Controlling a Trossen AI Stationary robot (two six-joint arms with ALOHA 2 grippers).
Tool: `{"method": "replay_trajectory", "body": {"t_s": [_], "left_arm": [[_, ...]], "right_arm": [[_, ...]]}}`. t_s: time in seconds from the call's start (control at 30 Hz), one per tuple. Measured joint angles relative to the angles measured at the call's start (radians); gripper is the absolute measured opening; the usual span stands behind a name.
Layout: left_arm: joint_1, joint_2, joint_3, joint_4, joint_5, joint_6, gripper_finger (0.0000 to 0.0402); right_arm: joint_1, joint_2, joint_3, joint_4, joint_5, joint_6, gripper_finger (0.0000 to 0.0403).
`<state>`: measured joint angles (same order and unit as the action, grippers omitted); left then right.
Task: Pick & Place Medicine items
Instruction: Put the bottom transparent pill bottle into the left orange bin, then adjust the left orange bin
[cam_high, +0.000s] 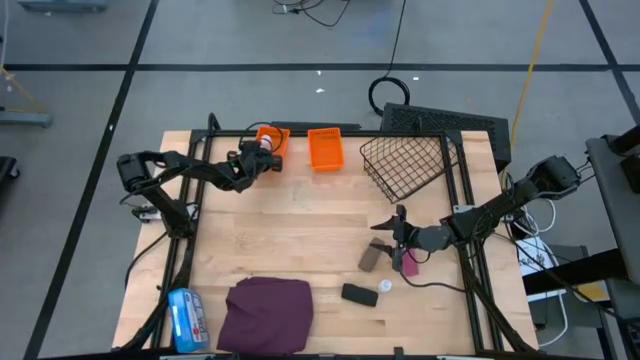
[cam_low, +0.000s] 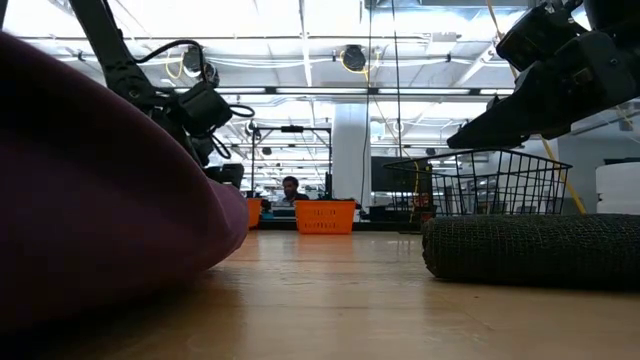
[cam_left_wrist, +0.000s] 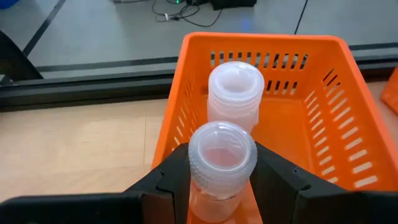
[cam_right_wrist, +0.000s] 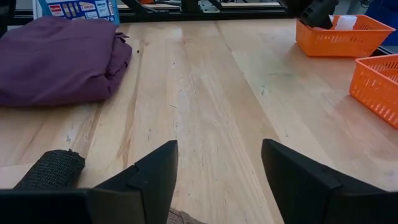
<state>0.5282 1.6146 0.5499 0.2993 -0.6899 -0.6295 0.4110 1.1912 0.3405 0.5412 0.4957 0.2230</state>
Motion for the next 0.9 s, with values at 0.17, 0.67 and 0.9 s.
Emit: {"method": "replay_trajectory", "body": {"t_s": [0.17, 0.67, 0.9], "left_arm": [[0.0, 0.0, 0.0, 0.004, 0.001, -0.025, 0.0173], [-0.001, 0.002, -0.001, 0.049, 0.027, -0.03, 0.0276], [-0.001, -0.02, -0.001, 0.08, 0.056, 0.003, 0.0268]], "right_arm": [[0.0, 0.0, 0.0, 0.0, 0.0, 0.0, 0.0217], [0.001, 0.0, 0.0, 0.0, -0.003, 0.0, 0.0218], [0.001, 0.0, 0.0, 0.0, -0.003, 0.0, 0.0217]]}}
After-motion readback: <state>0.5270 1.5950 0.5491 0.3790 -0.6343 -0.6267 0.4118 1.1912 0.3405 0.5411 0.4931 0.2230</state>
